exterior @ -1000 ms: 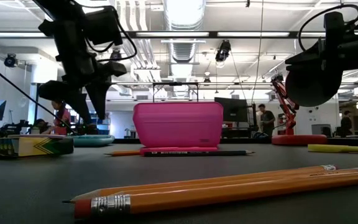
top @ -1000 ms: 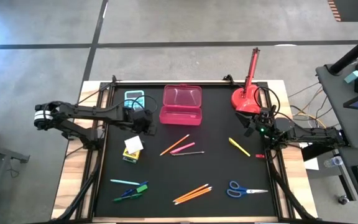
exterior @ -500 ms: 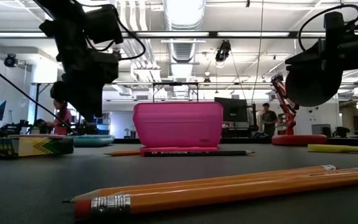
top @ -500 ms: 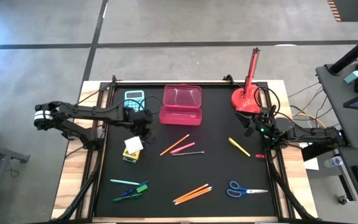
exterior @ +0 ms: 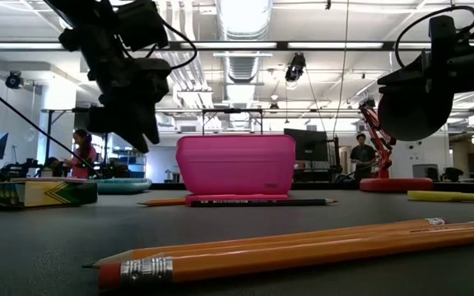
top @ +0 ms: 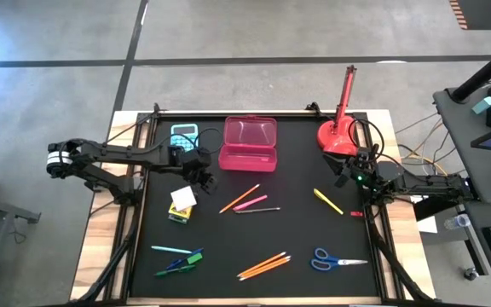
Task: Pack school essentials
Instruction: Put the blue pen into the pink supply box
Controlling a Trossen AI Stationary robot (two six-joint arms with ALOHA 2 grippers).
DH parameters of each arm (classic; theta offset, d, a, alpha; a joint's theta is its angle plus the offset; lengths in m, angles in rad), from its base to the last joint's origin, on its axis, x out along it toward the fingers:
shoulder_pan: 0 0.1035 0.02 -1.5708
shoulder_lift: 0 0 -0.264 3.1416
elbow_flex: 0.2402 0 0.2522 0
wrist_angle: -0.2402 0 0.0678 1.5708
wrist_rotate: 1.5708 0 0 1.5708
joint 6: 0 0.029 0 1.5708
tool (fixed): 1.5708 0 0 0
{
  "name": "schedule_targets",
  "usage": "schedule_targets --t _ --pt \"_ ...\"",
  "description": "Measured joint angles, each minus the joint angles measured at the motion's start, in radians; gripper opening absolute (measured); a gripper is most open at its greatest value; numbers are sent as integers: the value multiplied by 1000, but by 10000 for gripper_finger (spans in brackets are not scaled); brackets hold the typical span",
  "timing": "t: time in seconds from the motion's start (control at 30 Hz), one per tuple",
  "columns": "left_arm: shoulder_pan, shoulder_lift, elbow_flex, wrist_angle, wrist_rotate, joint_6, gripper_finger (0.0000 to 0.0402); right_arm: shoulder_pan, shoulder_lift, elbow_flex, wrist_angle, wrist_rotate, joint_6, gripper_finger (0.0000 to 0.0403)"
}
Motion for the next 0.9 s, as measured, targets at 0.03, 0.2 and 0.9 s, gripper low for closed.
schedule_targets --t 0.03,0.2,0.9 --pt "0 0 0 1 -4 0 140 0 0 0 0 0 0 79" --pt "0 0 0 -10 -24 -8 140 0 0 0 0 0 0 79" --pt "-204 -43 8 -244 180 -414 140 0 0 0 0 0 0 79"
